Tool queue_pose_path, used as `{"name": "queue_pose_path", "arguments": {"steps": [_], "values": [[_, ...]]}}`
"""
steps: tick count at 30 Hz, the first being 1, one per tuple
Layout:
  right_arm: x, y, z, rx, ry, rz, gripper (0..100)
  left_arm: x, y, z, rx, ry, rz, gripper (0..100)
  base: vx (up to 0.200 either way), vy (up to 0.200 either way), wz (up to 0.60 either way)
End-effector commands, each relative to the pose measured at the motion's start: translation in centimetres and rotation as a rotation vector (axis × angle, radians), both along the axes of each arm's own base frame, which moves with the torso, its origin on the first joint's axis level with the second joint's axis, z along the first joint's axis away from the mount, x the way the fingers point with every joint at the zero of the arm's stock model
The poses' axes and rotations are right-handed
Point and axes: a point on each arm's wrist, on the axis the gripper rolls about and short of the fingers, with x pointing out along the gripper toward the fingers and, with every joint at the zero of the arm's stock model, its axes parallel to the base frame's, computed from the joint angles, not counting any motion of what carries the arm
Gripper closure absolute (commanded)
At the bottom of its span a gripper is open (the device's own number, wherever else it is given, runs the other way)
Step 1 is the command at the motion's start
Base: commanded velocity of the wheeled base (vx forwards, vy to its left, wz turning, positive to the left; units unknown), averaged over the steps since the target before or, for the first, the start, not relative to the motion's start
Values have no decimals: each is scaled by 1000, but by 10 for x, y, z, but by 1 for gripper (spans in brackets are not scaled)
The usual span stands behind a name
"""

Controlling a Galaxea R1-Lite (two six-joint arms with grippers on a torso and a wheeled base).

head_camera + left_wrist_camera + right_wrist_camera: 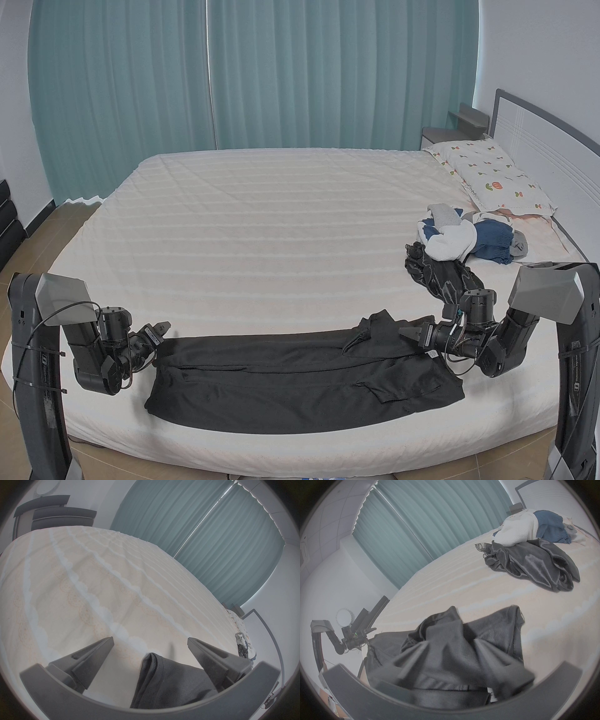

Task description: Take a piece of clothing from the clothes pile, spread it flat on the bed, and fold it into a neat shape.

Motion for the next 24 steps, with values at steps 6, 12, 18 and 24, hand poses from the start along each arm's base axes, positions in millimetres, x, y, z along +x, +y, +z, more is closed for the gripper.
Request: {"name": "queue_pose_path", "arguments": {"steps": [6, 12, 18, 24], "values": [[-21, -12, 7, -21, 22, -13, 100, 0, 0, 0, 0, 0, 1, 0, 0, 0, 0], [-35, -21, 6, -40, 33, 0, 100, 0, 0, 0, 0, 0, 1, 0, 0, 0, 0], [-47, -28, -1, -45, 37, -8, 100, 0, 0, -1, 0, 2, 1, 0, 0, 0, 0], [-55, -25, -2, -47, 34, 2, 100, 0, 0, -1, 0, 2, 1, 0, 0, 0, 0]]}}
